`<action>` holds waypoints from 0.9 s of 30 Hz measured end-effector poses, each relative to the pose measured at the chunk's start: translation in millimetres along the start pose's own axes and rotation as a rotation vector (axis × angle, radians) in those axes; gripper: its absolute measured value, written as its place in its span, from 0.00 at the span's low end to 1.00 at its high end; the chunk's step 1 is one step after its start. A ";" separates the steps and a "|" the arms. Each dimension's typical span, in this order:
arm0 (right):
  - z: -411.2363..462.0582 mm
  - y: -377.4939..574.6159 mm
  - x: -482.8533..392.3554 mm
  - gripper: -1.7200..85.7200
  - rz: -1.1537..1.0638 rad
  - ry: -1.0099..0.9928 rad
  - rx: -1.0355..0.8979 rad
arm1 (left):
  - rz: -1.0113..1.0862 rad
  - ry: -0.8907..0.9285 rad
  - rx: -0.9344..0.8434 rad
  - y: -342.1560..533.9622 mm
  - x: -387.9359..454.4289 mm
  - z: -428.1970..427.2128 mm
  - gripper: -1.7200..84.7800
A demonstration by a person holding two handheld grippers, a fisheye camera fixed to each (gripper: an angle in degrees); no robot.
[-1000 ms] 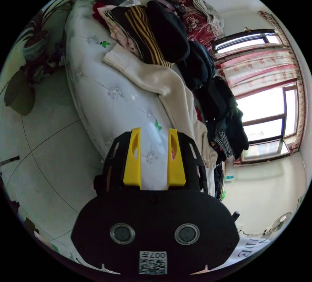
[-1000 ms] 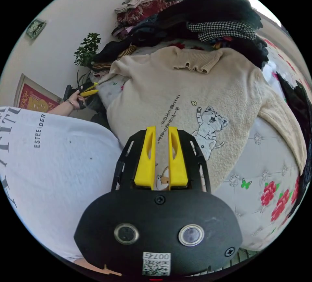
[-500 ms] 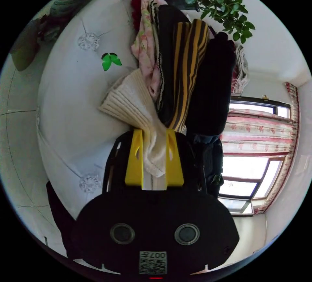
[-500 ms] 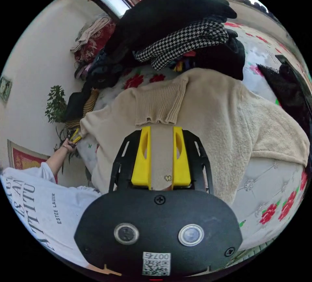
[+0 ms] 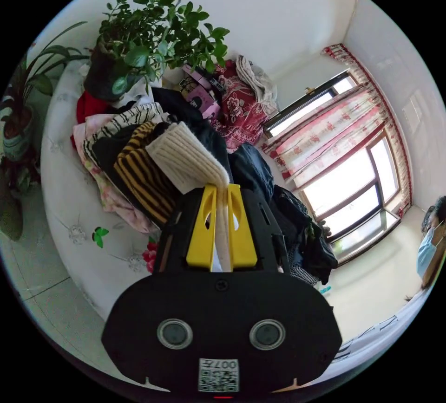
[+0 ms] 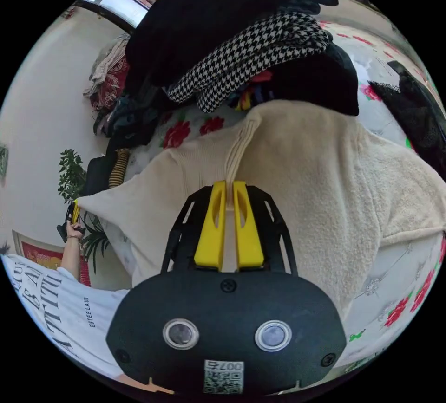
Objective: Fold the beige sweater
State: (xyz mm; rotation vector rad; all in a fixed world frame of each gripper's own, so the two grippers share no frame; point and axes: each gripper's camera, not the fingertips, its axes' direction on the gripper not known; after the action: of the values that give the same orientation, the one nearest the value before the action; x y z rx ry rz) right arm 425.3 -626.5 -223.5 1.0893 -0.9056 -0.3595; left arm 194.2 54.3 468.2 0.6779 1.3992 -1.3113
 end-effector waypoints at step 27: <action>-95.4 114.3 130.5 0.09 0.225 -0.216 0.115 | 0.933 0.134 -0.856 423.8 358.7 193.7 0.18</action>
State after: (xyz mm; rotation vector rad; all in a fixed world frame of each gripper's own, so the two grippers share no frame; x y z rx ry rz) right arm 559.4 -602.8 -79.8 1.0533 -1.2416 -0.2436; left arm 535.7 -114.9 20.3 0.6742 1.3147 0.0872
